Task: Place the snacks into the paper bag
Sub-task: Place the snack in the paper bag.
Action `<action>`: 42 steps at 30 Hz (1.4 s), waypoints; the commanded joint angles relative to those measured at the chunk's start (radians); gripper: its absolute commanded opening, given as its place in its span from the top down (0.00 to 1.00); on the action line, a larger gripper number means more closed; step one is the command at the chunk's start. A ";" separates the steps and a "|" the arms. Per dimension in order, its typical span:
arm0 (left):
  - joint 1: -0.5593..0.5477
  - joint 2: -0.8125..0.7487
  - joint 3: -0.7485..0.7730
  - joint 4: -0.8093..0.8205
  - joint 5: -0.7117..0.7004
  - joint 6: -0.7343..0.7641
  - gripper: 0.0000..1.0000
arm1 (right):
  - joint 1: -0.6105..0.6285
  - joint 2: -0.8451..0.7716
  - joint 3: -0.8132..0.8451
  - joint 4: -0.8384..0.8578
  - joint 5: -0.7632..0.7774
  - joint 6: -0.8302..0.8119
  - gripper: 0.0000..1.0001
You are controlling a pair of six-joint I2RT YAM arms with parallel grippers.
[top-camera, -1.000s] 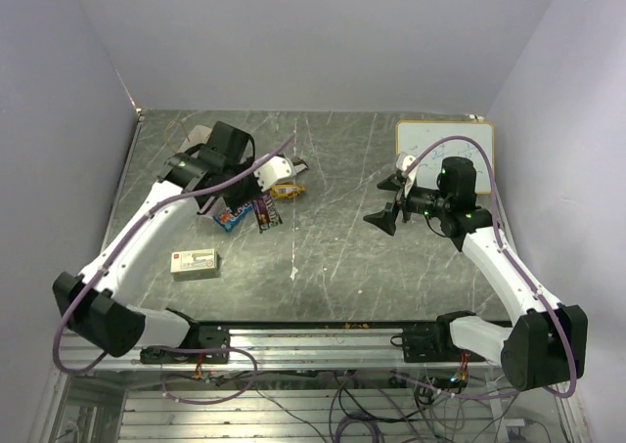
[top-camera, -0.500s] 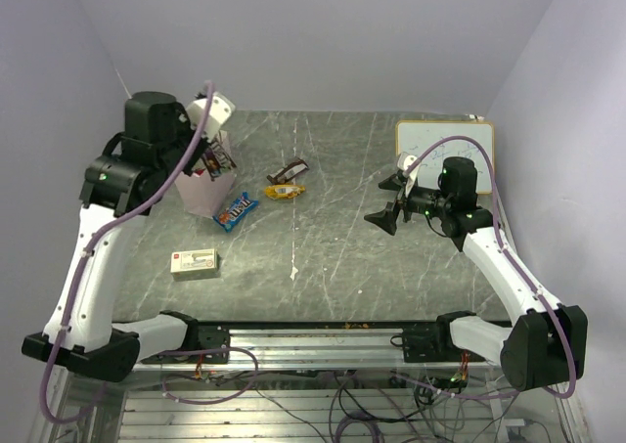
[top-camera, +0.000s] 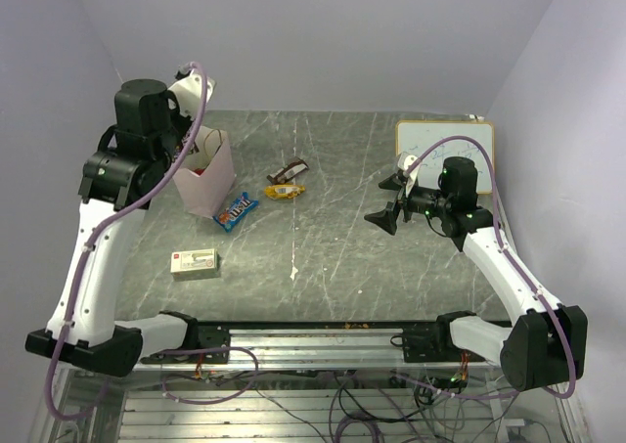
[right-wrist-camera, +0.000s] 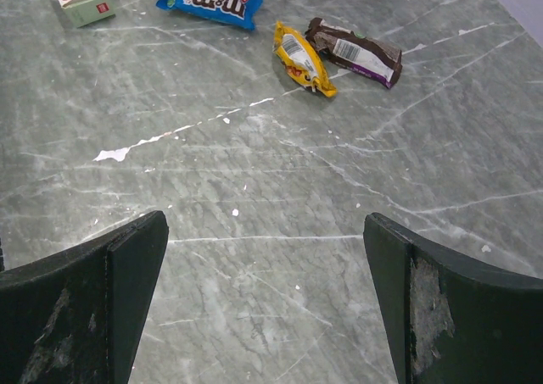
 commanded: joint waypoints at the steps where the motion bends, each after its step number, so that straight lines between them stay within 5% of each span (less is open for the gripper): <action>1: 0.006 0.054 0.019 0.105 -0.105 0.057 0.93 | -0.008 -0.012 -0.005 0.012 -0.012 -0.007 0.00; 16: 0.004 0.300 0.041 0.211 -0.232 0.149 0.93 | -0.008 -0.019 -0.008 0.013 -0.015 -0.010 0.00; 42: 0.003 0.311 -0.151 0.146 -0.037 0.011 0.93 | -0.008 -0.012 -0.009 0.012 -0.022 -0.011 0.00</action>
